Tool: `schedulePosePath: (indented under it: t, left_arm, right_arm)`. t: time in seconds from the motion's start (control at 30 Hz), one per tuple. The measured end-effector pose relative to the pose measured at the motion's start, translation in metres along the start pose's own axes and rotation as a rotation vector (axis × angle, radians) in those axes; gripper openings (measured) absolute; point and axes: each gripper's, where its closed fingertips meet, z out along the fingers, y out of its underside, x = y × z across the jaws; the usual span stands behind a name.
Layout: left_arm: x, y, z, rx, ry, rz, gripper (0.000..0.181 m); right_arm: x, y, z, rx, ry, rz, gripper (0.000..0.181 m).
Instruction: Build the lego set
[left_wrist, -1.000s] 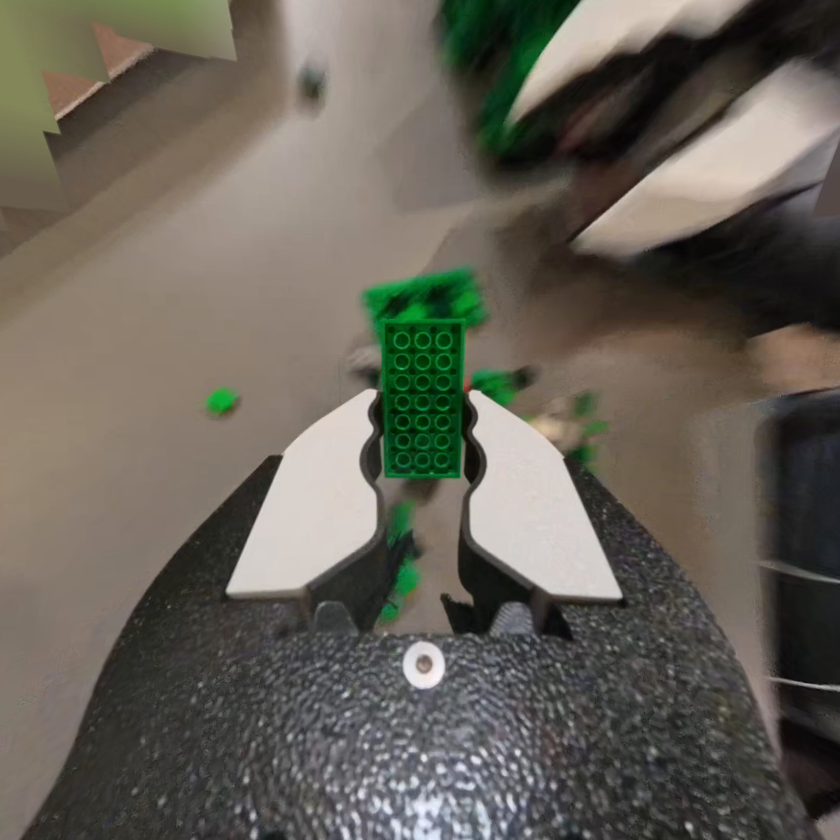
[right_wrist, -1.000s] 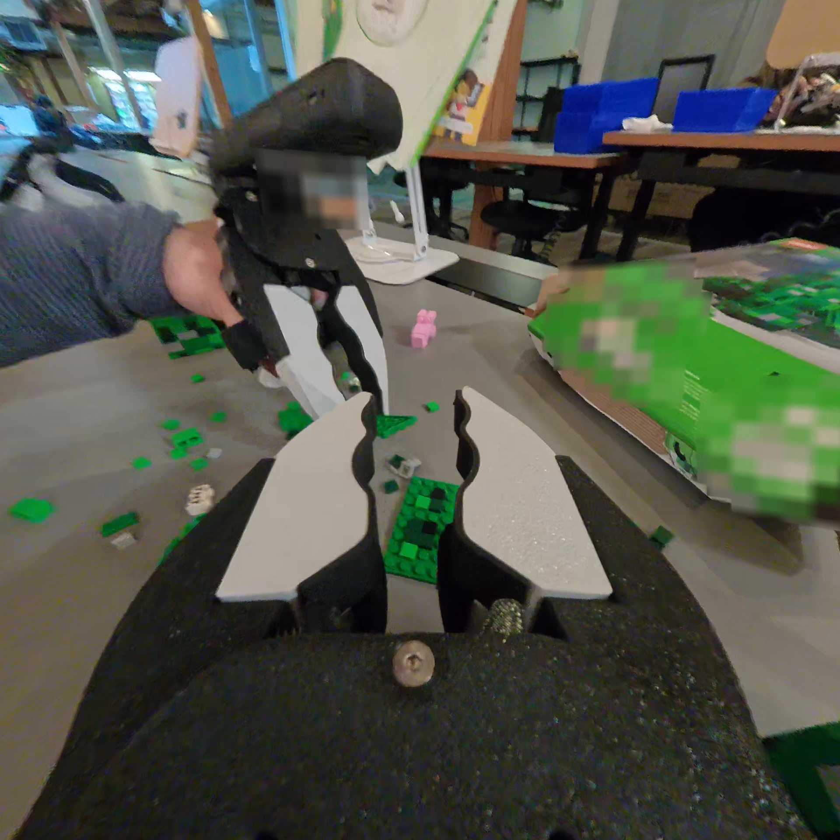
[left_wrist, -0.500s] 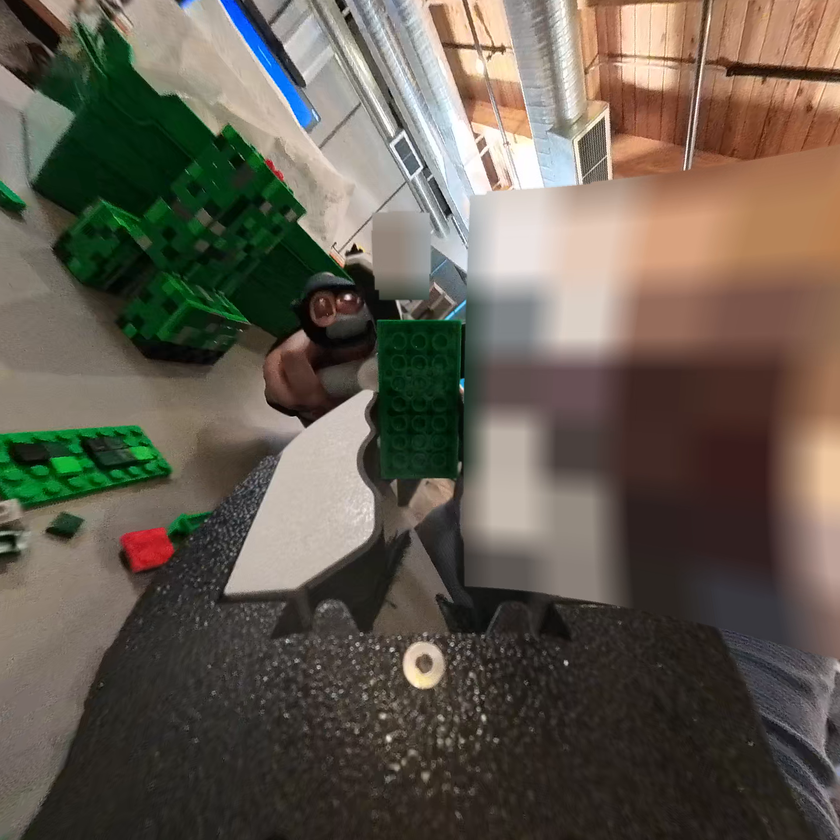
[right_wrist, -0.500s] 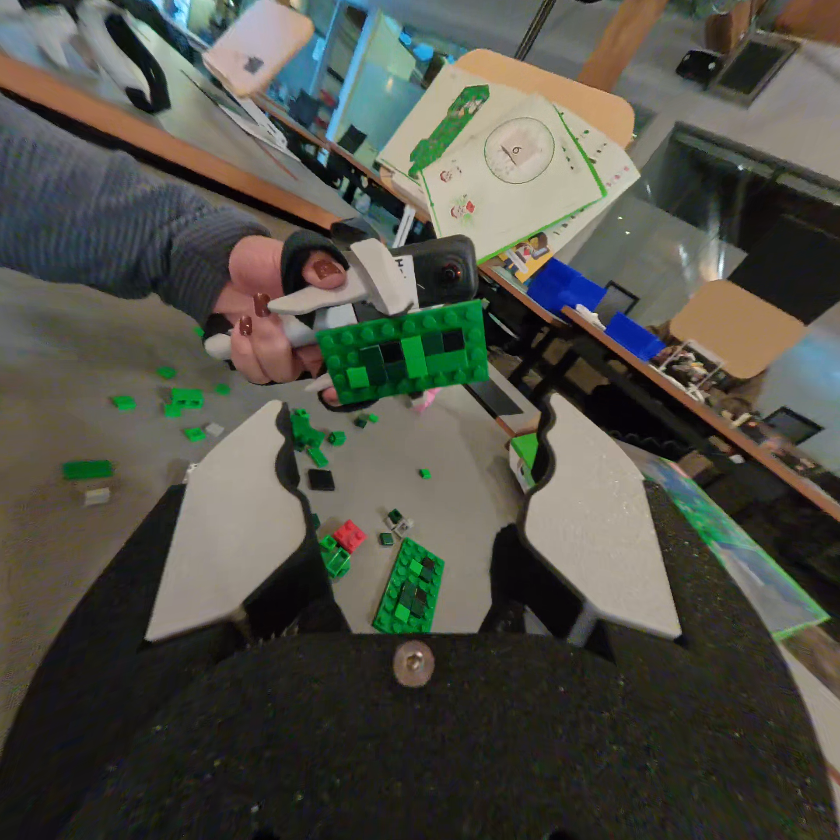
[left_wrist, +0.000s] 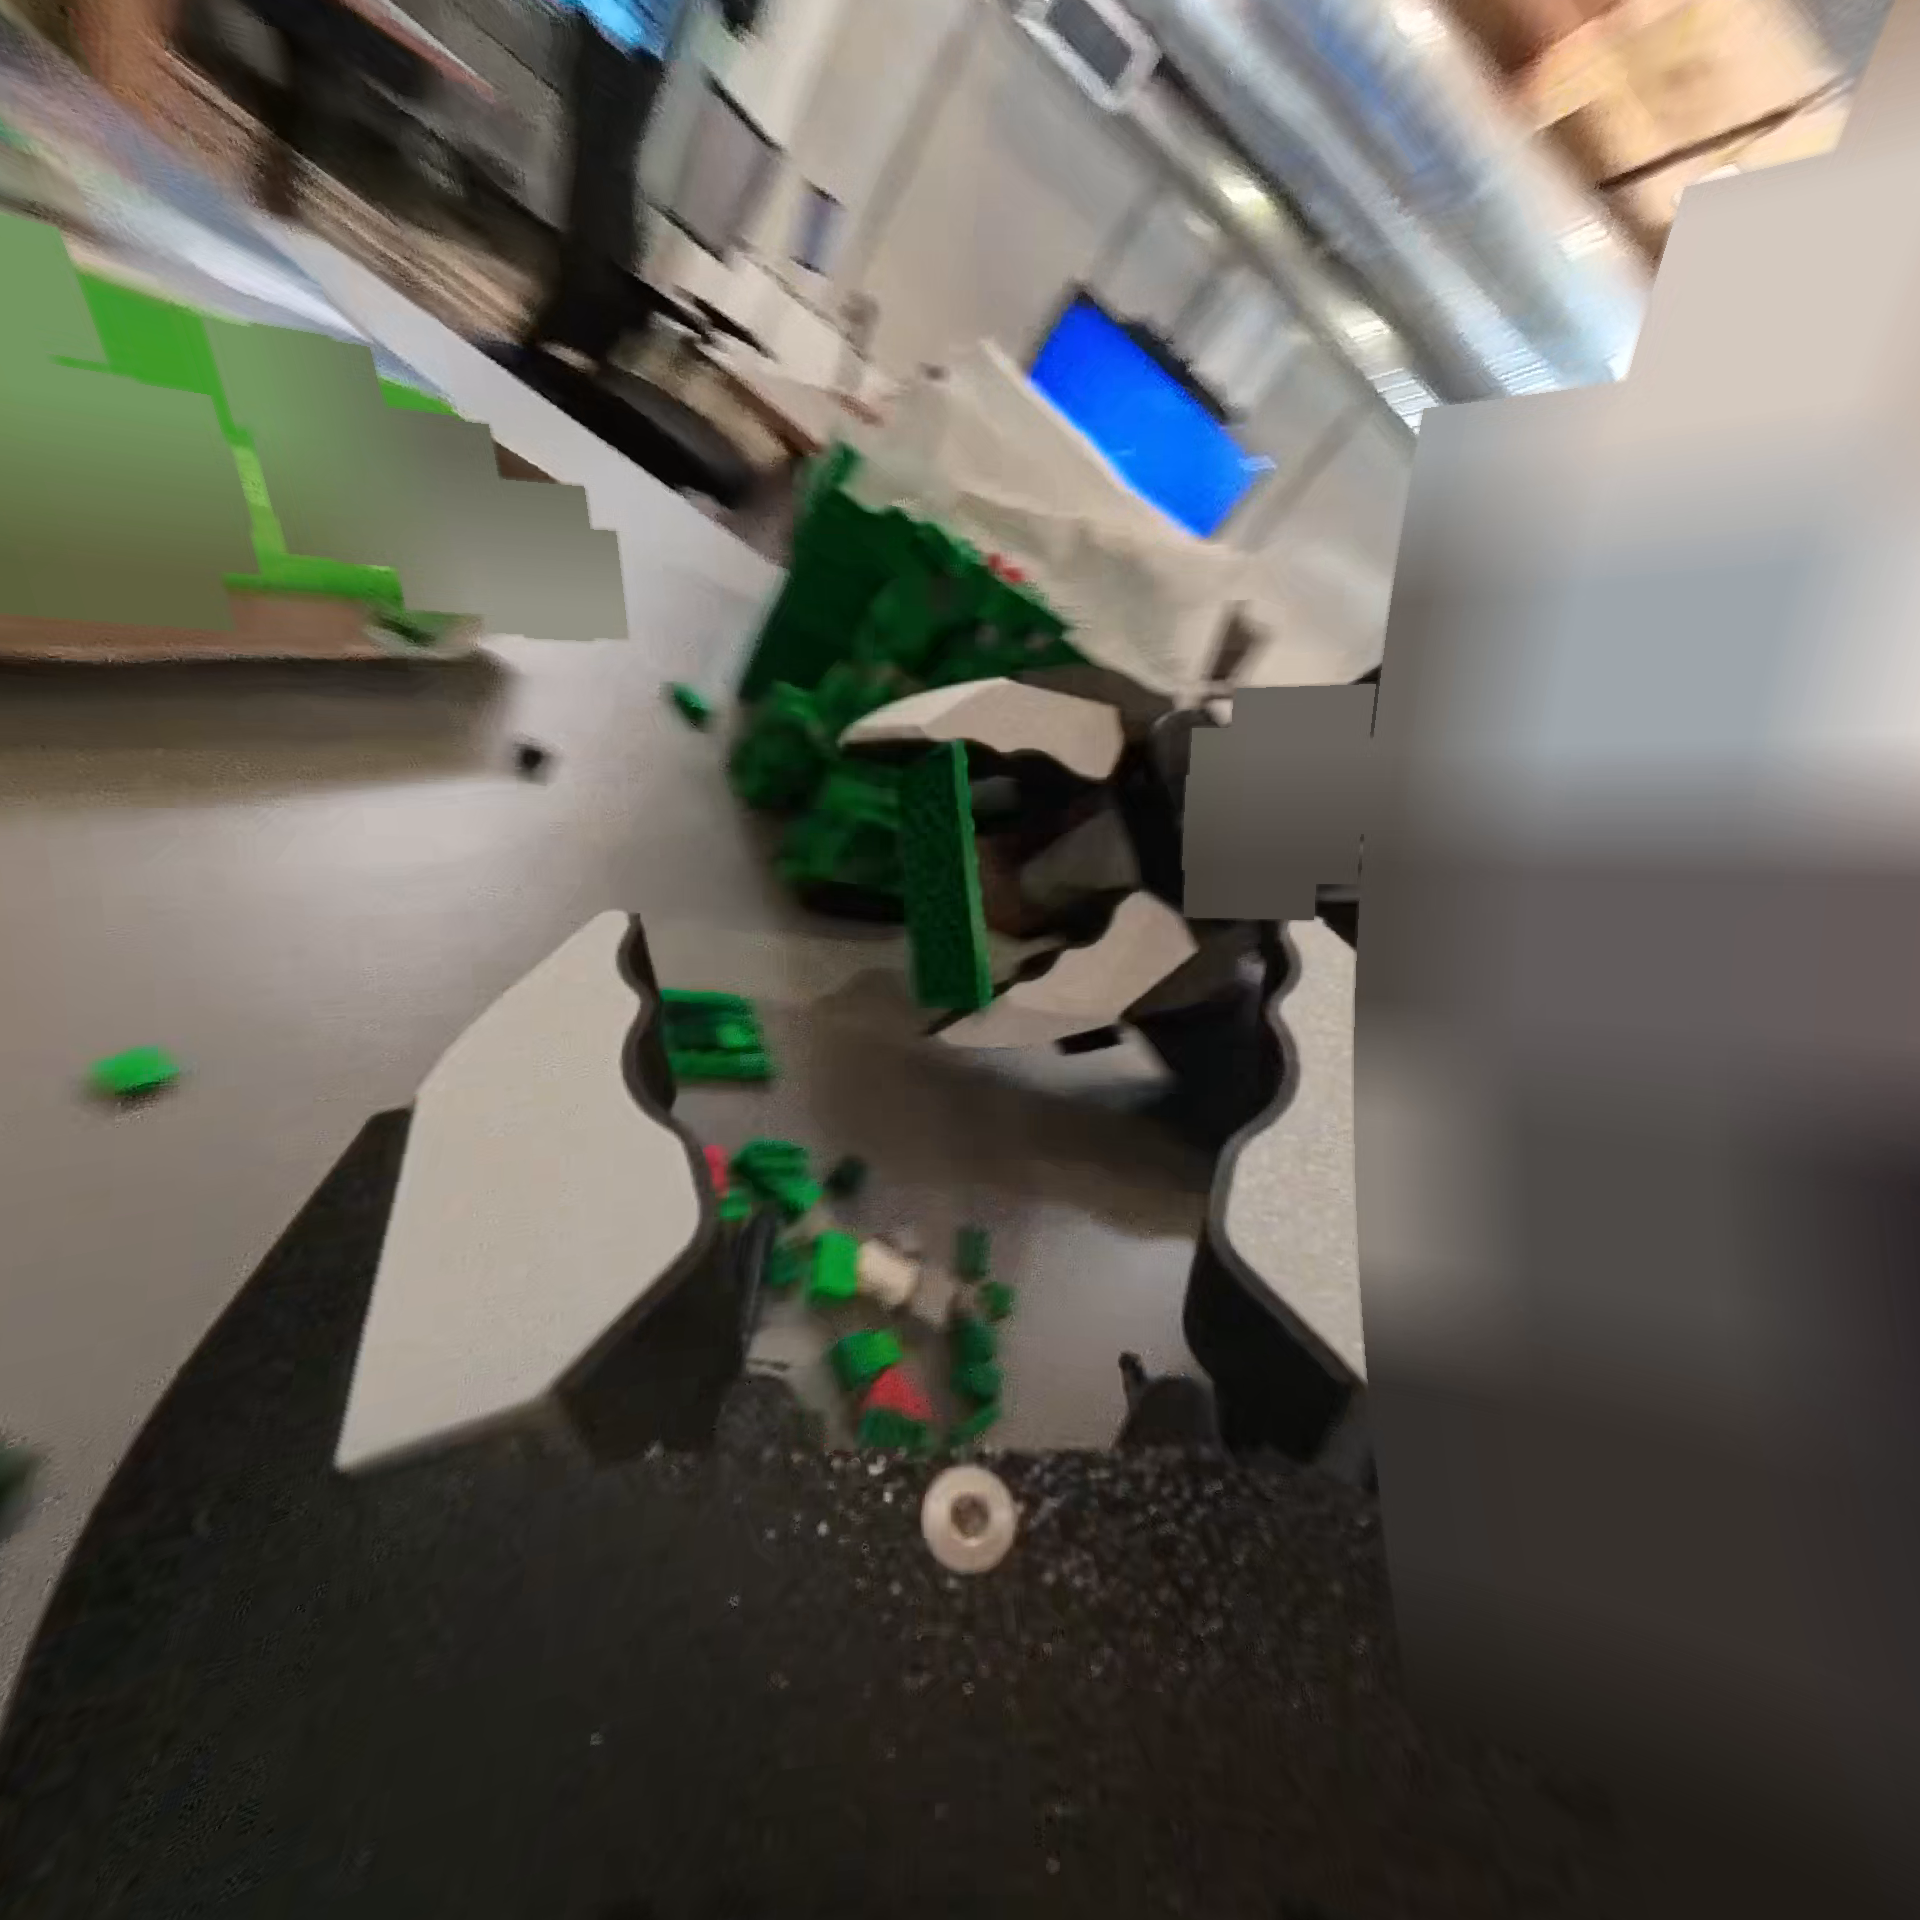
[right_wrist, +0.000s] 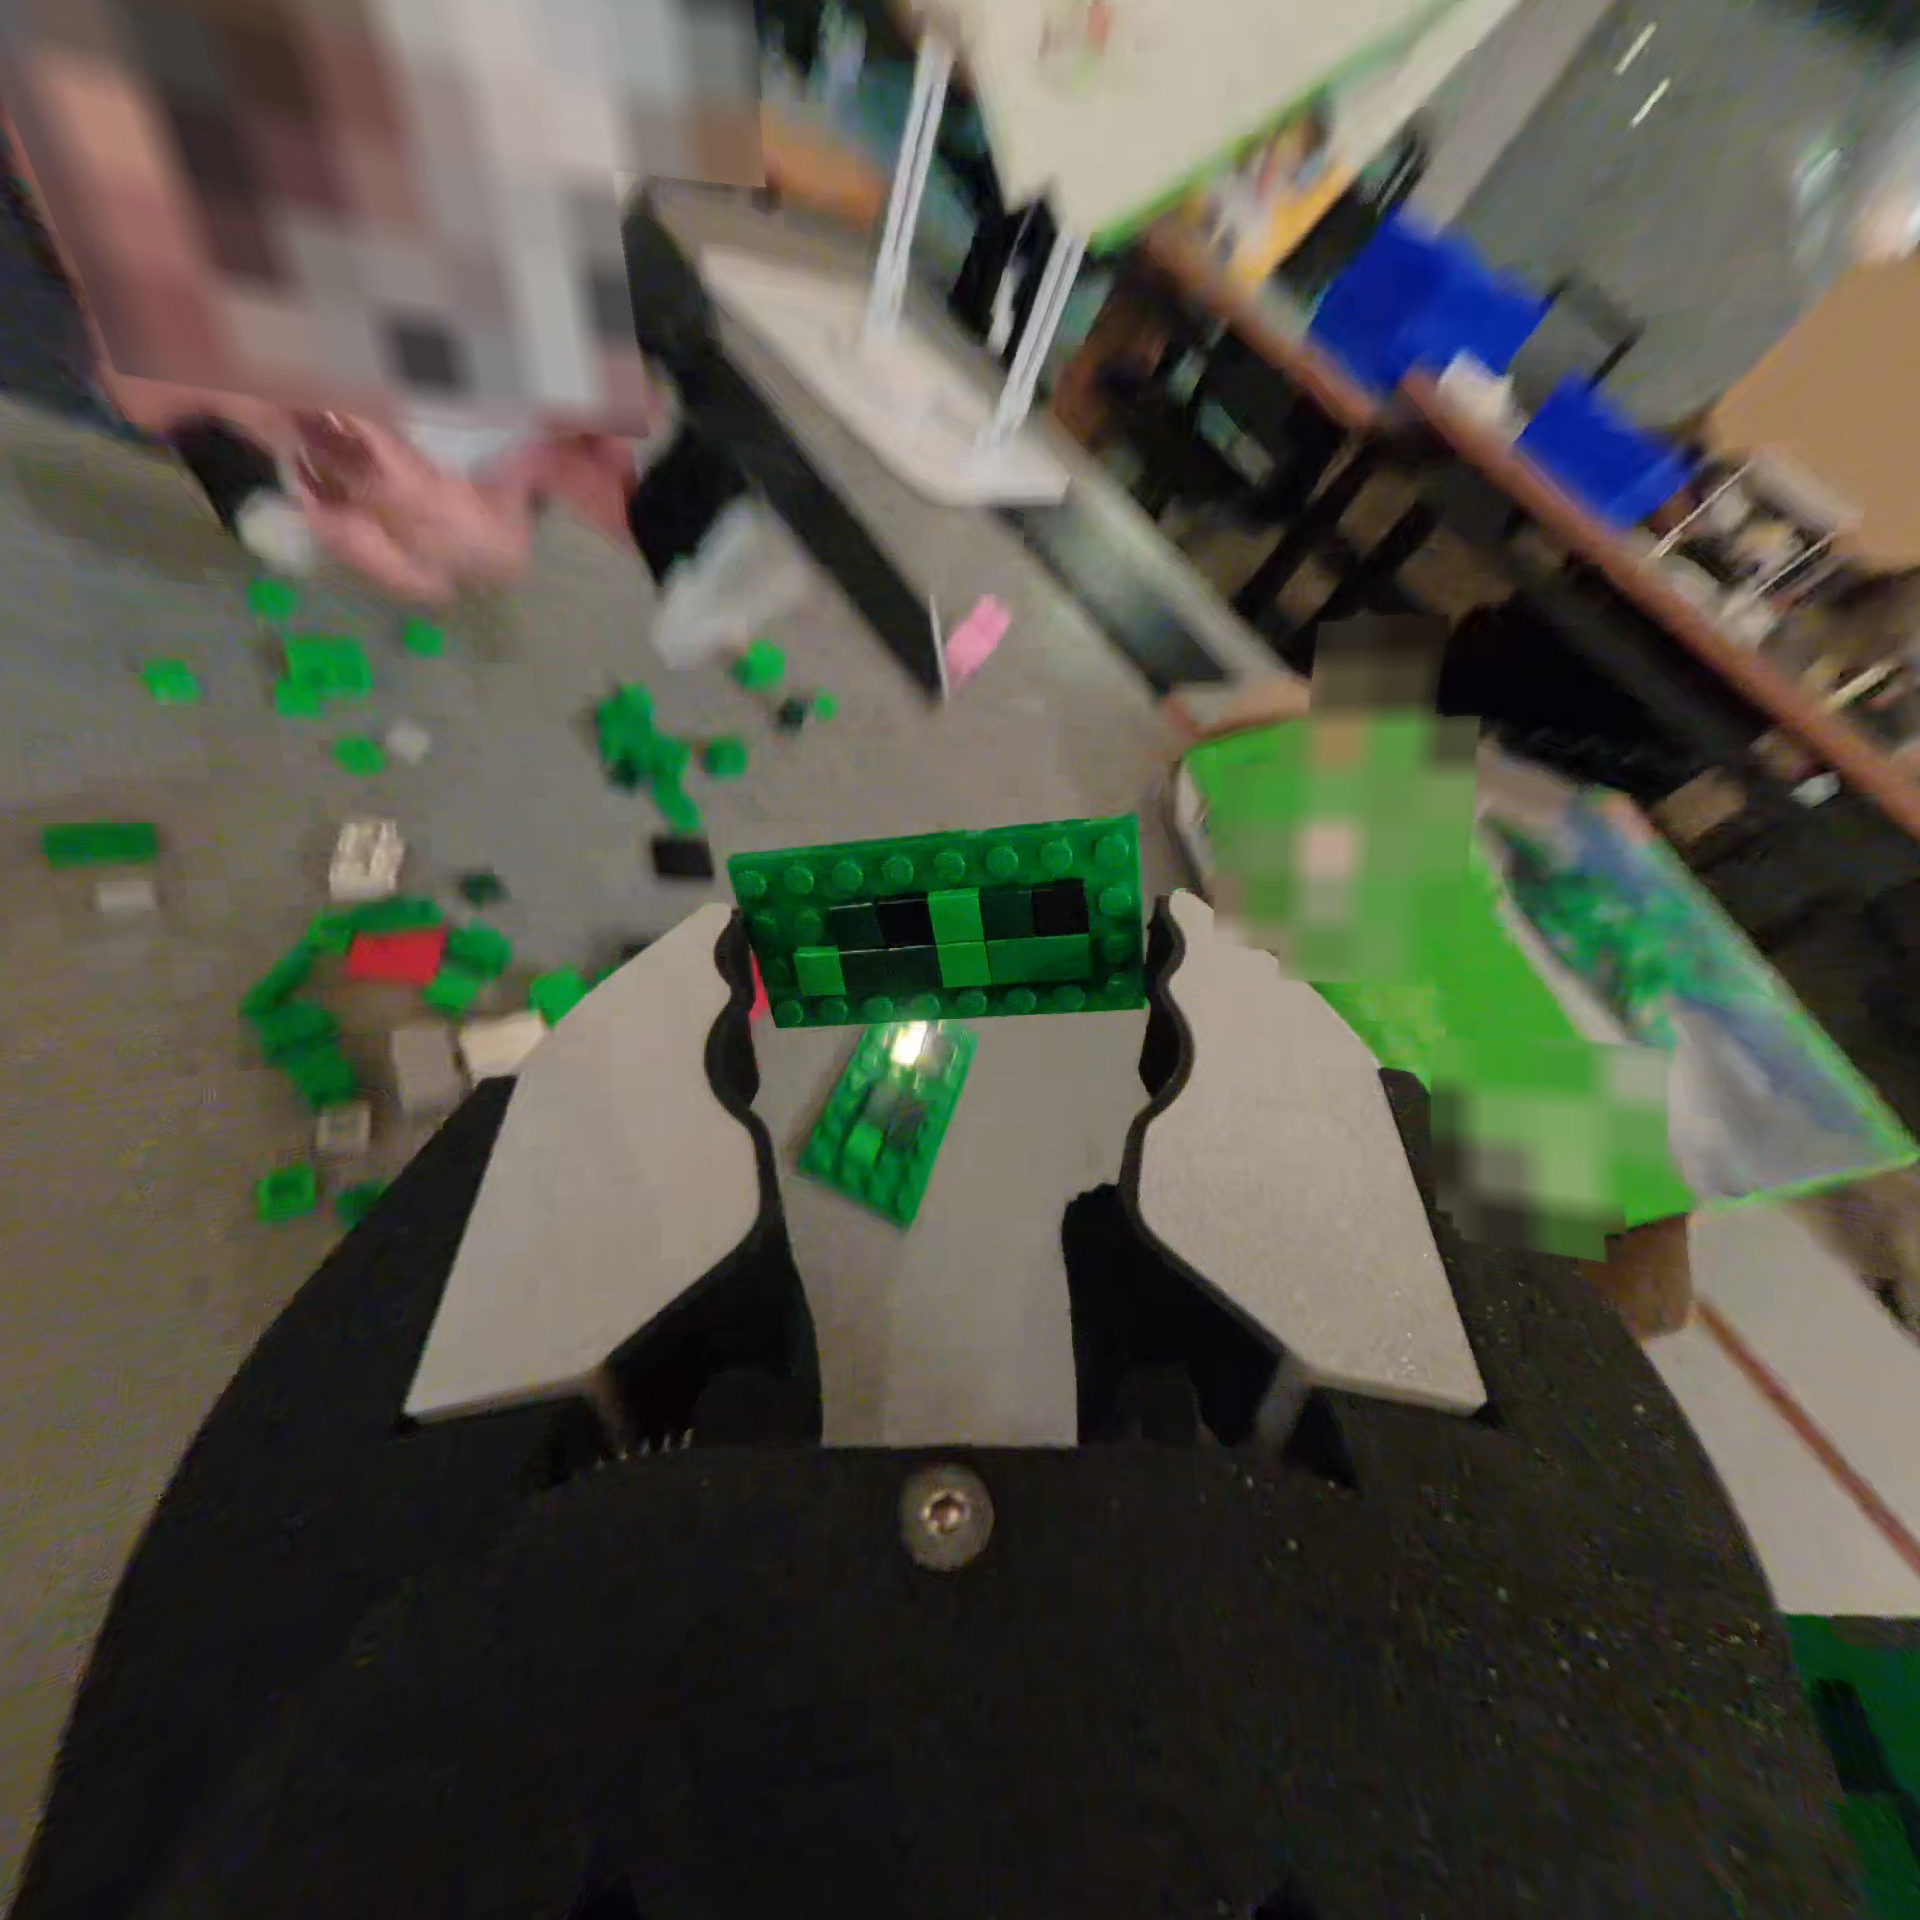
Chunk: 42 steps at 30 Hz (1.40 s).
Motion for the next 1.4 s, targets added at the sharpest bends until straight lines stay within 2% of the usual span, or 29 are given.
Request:
schedulePosePath:
  t: [0.03, 0.17, 0.27, 0.47, 0.53, 0.6, 0.73, 0.83, 0.93, 1.03, 1.07, 1.1, 1.17, 1.2, 1.3, 1.4]
  left_arm:
    - [-0.001, 0.002, -0.009, 0.013, -0.094, 0.087, 0.105]
    - [-0.007, 0.015, -0.044, -0.003, -0.395, 0.358, 0.097]
    - [-0.001, 0.032, -0.048, -0.067, -0.389, 0.362, 0.115]
    - [-0.010, 0.045, -0.051, -0.132, -0.458, 0.466, 0.112]
    - [-0.006, 0.052, -0.046, -0.145, -0.408, 0.416, 0.112]
    - [-0.002, 0.056, -0.042, -0.148, -0.362, 0.370, 0.112]
    - [-0.003, 0.053, -0.044, -0.133, -0.379, 0.395, 0.110]
    - [-0.002, 0.033, -0.055, -0.027, -0.451, 0.475, 0.096]
    - [-0.009, 0.005, -0.080, 0.121, -0.623, 0.570, 0.079]
    - [-0.015, -0.004, -0.096, 0.168, -0.723, 0.600, 0.063]
    - [-0.016, -0.004, -0.098, 0.166, -0.733, 0.601, 0.053]
    - [-0.016, -0.004, -0.099, 0.165, -0.745, 0.609, 0.042]
    - [-0.015, -0.003, -0.099, 0.145, -0.763, 0.652, 0.005]
    - [-0.014, -0.001, -0.098, 0.126, -0.769, 0.679, 0.000]
    - [-0.016, 0.003, -0.095, 0.070, -0.797, 0.733, 0.000]
    - [-0.017, 0.008, -0.090, 0.024, -0.791, 0.762, 0.000]
  right_arm:
    - [-0.003, 0.012, 0.000, -0.087, -0.028, -0.010, 0.072]
    - [-0.012, 0.043, -0.009, -0.357, -0.084, -0.016, 0.072]
    - [-0.020, 0.065, -0.017, -0.525, -0.144, 0.066, 0.072]
    - [-0.024, 0.091, -0.024, -0.668, -0.190, 0.199, 0.073]
    - [-0.023, 0.091, -0.024, -0.668, -0.185, 0.214, 0.073]
    - [-0.021, 0.092, -0.023, -0.671, -0.167, 0.203, 0.081]
    - [-0.018, 0.087, -0.022, -0.634, -0.153, 0.198, 0.089]
    - [0.005, 0.054, -0.015, -0.433, -0.031, 0.188, 0.085]
    - [0.040, 0.006, -0.021, -0.123, 0.194, 0.224, 0.054]
    - [0.049, -0.013, -0.027, 0.051, 0.283, 0.228, 0.016]
    - [0.047, -0.012, -0.024, 0.058, 0.279, 0.233, 0.004]
    - [0.042, -0.009, -0.018, 0.048, 0.258, 0.244, 0.000]
    - [0.028, -0.001, -0.004, 0.014, 0.181, 0.277, 0.000]
    - [0.019, 0.003, 0.002, -0.002, 0.137, 0.295, 0.000]
    - [-0.007, 0.008, 0.016, -0.034, -0.010, 0.299, 0.000]
    - [-0.031, 0.001, 0.019, -0.012, -0.151, 0.297, 0.000]
